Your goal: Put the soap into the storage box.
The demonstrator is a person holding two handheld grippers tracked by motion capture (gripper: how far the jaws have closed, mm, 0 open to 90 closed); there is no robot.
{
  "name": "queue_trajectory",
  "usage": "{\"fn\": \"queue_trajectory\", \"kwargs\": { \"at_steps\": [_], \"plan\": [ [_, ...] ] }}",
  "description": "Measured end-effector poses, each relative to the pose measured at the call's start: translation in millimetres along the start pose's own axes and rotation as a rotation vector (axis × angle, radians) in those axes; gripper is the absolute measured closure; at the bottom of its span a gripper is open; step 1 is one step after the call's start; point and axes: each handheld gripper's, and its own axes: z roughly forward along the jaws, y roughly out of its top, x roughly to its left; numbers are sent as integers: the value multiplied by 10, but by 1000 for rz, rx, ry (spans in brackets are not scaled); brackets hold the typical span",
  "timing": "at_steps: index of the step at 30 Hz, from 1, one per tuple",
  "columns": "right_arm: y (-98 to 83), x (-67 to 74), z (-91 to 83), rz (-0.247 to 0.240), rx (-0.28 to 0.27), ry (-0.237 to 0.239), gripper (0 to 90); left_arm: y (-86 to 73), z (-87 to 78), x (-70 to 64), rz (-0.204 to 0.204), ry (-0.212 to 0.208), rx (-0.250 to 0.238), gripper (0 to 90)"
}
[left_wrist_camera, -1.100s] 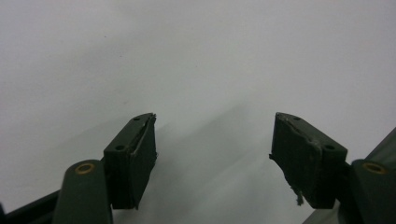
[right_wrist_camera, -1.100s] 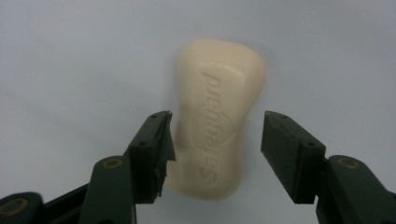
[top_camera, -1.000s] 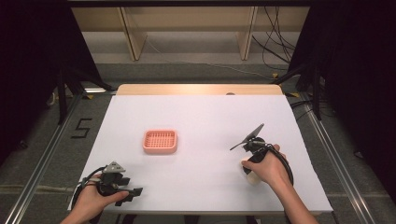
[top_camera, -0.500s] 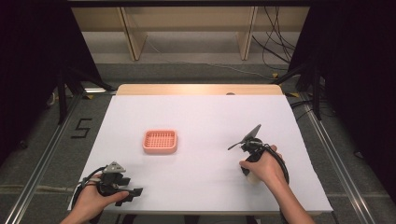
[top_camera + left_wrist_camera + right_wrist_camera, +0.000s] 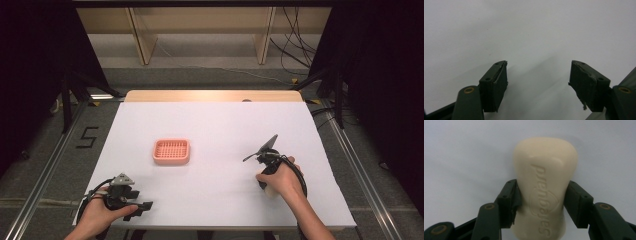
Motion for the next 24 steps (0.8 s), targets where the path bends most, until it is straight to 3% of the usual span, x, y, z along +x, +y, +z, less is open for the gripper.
{"fn": "queue_trajectory", "kwargs": {
  "at_steps": [1, 3, 6, 9, 10, 18, 20, 23, 24],
  "plan": [
    [-4, 19, 6, 23, -6, -4, 498, -1, 1, -1, 0, 0, -1, 303],
    [0, 24, 8, 21, -5, -6, 501, -1, 1, -1, -1, 0, -2, 303],
    [8, -2, 6, -17, 6, 5, 503, -1, 0, -2, -1, 0, 0, 303],
    [0, -2, 6, -24, -5, 5, 502, -2, 6, 1, -7, -5, 1, 303],
    [-3, 16, 13, -1, -9, -4, 502, -2, 1, 4, 2, -1, 2, 303],
    [-19, -13, 5, -41, -18, 9, 503, -4, 6, 6, 0, -4, 1, 303],
    [-33, 6, 8, -20, -37, -2, 503, -7, 16, 8, -8, 0, -7, 303],
    [-41, 7, 6, -42, -38, 6, 504, -4, 5, 17, 2, -2, 6, 302],
    [-50, 15, 10, -53, -52, -11, 503, -5, 9, 13, -5, -2, 0, 303]
  ]
}}
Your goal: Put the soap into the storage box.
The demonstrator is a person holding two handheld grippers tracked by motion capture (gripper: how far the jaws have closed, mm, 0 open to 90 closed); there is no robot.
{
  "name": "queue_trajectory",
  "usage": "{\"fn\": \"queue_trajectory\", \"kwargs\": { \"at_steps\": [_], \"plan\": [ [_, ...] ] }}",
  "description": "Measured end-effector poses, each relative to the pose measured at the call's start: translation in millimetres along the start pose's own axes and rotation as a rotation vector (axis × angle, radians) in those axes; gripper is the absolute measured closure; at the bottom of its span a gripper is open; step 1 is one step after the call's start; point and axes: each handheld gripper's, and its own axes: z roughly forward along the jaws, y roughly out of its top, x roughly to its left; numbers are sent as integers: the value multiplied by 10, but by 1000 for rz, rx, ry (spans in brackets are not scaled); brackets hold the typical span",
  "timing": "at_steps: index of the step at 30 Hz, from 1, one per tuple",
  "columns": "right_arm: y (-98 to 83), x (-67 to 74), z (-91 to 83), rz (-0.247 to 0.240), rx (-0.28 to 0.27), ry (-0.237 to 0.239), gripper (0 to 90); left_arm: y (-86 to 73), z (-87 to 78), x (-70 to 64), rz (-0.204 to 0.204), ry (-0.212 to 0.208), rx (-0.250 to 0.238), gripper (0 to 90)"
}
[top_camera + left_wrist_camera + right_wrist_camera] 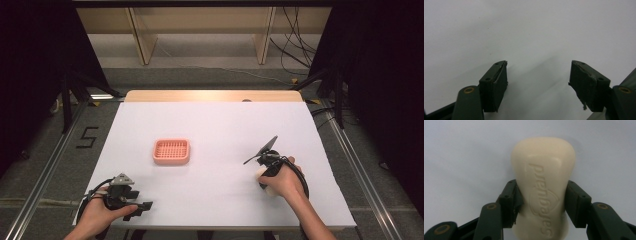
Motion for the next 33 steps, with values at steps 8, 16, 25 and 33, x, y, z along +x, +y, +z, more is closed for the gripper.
{"fn": "queue_trajectory", "kwargs": {
  "at_steps": [8, 16, 25, 33],
  "plan": [
    [-42, -3, -13, -123, -37, 16, 504, -1, -3, 3, -3, 2, -1, 301],
    [-89, -34, -74, -157, -96, 25, 504, -3, 5, 9, -13, -4, 0, 300],
    [-104, -19, -162, -196, -167, 18, 505, -2, -10, 19, -4, 0, -1, 300],
    [-81, 24, -200, -211, -199, 30, 504, 0, -13, 22, -14, -2, -14, 302]
  ]
}}
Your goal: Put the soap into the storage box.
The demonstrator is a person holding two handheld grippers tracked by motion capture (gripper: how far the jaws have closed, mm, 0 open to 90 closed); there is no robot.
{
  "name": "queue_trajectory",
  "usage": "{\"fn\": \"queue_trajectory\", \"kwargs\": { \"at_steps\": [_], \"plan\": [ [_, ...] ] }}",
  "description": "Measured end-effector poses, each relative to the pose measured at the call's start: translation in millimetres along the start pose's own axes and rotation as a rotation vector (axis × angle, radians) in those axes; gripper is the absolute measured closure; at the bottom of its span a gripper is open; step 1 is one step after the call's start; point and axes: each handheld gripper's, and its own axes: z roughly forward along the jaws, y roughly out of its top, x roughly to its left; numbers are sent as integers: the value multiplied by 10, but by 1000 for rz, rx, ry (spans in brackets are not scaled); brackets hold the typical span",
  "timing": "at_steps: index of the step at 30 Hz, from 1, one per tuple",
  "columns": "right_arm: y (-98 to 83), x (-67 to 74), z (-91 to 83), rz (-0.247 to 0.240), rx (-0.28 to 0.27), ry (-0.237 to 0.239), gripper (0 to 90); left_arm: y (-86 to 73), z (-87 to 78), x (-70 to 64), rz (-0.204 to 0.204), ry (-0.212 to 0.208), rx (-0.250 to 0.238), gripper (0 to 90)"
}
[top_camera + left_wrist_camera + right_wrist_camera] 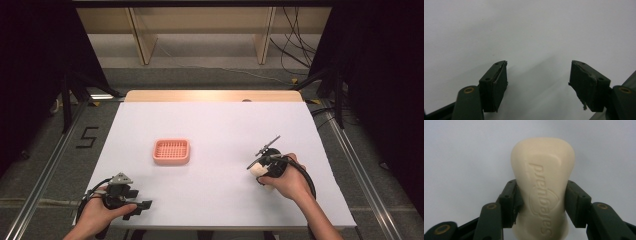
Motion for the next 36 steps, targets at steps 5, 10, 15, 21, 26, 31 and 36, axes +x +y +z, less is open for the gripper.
{"fn": "queue_trajectory", "kwargs": {
  "at_steps": [5, 10, 15, 21, 26, 31, 36],
  "plan": [
    [33, 16, -20, 4, -2, -4, 504, 2, -12, -11, 5, 11, -3, 302],
    [80, 36, -33, -6, -13, -6, 505, -1, -4, -8, -3, 6, -17, 303],
    [129, 61, -29, -34, -33, 2, 504, -1, -15, -6, 7, 5, -19, 303],
    [189, 90, -23, -65, -44, -6, 504, -15, -27, 1, 3, 5, -24, 303],
    [257, 131, -10, -79, -59, -4, 505, -30, -42, 5, -2, 7, -27, 304],
    [333, 184, 4, -82, -60, -1, 505, -48, -48, 13, -14, 21, -35, 303],
    [409, 227, 33, -127, -71, -3, 505, -61, -77, 21, -10, 13, -28, 303]
  ]
}}
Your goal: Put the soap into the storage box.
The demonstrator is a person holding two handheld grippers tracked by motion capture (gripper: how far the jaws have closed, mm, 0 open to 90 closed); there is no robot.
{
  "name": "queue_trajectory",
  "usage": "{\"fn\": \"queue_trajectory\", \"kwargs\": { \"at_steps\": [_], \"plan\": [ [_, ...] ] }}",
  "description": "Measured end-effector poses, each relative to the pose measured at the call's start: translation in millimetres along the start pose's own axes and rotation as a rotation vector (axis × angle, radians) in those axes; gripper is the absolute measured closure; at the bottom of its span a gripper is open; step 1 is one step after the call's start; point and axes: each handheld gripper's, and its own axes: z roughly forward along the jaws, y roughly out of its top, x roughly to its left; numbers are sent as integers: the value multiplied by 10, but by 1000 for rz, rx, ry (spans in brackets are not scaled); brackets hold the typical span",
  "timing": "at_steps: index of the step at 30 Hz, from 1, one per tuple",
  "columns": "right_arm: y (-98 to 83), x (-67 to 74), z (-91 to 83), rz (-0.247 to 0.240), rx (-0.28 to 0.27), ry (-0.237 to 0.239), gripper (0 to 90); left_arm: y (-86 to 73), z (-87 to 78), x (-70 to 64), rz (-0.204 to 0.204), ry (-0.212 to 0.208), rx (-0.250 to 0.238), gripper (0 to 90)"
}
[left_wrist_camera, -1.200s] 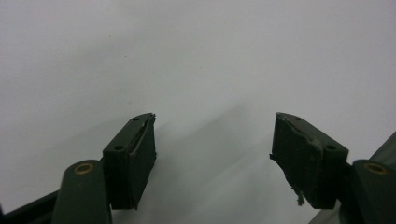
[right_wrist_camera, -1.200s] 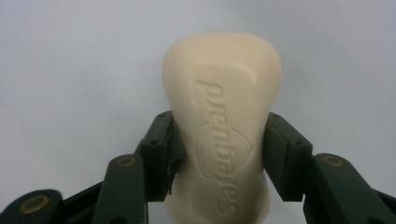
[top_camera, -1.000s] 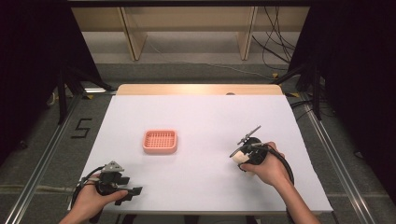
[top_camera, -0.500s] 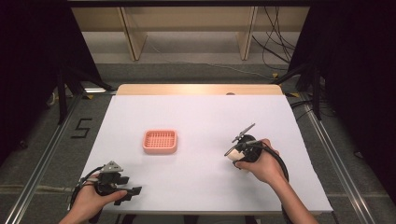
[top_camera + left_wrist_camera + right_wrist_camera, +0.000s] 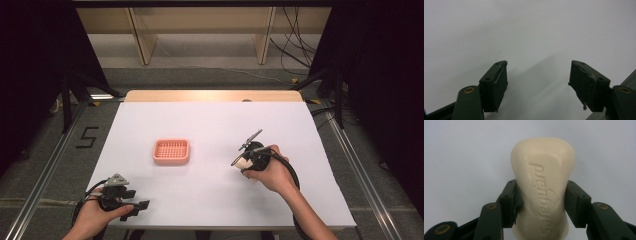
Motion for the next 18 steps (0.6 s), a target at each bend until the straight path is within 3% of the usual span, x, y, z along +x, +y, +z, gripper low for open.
{"fn": "queue_trajectory", "kwargs": {
  "at_steps": [10, 18],
  "plan": [
    [128, 28, 47, -77, -3, -13, 505, -31, -19, 5, -19, 8, -10, 303],
    [211, 30, 82, -137, -31, 8, 505, -39, -20, 14, -20, 19, -14, 303]
  ]
}}
